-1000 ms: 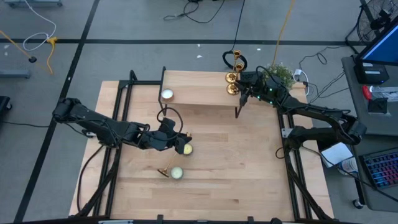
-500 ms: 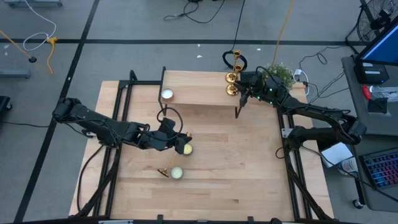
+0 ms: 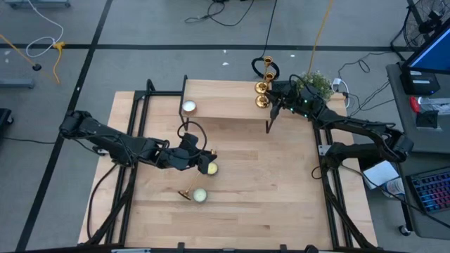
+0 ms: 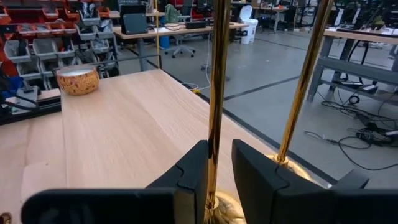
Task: Pick & Place candle stick holders
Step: Put the right candle holder aligned with the other candle holder on the shelf, then put the black scented candle aligned with the orange scented candle on the shelf
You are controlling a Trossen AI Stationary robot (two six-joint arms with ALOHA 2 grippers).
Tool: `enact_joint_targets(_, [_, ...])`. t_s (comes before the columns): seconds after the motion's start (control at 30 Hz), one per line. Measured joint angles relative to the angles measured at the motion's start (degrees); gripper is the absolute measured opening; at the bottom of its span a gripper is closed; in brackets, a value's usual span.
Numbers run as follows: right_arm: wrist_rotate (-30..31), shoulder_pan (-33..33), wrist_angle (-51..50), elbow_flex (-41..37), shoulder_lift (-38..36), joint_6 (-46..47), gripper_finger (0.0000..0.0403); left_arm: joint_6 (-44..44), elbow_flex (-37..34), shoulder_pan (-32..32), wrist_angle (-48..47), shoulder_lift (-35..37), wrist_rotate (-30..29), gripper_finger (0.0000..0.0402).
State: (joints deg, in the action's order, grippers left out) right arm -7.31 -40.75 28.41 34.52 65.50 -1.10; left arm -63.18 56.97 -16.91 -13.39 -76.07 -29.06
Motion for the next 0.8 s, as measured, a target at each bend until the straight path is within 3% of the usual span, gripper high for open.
enact_joint_targets(0.8, [1.36, 1.11, 3.08, 0.00, 2.92, -0.01, 0.0070, 1.56, 0.00, 0.15, -0.08, 0.00, 0.10, 0.0177])
